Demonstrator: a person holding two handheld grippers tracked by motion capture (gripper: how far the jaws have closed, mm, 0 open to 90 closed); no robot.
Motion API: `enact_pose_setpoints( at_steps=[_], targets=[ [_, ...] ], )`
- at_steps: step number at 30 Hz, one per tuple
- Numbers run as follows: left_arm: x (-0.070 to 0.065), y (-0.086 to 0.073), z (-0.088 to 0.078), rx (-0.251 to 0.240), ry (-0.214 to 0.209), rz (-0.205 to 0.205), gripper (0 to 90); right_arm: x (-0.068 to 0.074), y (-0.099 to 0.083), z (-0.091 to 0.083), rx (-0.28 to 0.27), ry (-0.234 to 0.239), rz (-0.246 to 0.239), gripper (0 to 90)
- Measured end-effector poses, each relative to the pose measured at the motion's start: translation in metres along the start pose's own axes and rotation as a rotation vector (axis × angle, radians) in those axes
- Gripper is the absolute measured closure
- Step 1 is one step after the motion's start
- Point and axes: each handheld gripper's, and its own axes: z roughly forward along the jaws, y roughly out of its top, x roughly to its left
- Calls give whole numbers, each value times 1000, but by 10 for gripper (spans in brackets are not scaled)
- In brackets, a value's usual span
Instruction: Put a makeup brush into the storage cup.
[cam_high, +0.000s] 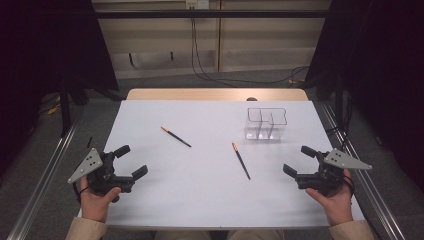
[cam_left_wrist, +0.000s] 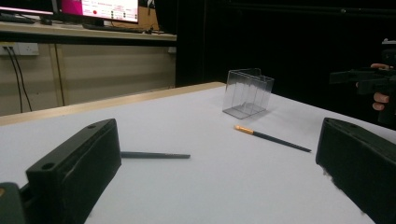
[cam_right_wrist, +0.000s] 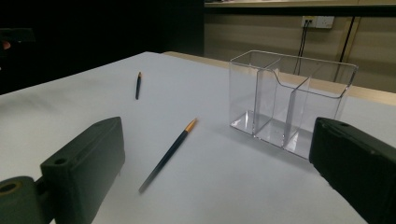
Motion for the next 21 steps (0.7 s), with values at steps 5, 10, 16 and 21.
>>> enact_pose_setpoints(
  at_steps=[5, 10, 16, 21],
  targets=[
    [1, 0, 2, 0, 1, 4, 0, -1, 0, 0, -8, 2, -4, 32],
    [1, 0, 6, 11, 4, -1, 0, -3, -1, -1, -13, 6, 8, 35],
    [3, 1, 12, 5, 12, -13, 0, -3, 0, 0, -20, 6, 13, 35],
    [5, 3, 16, -2, 17, -4, 0, 1, 1, 3, -19, 12, -4, 36]
  ],
)
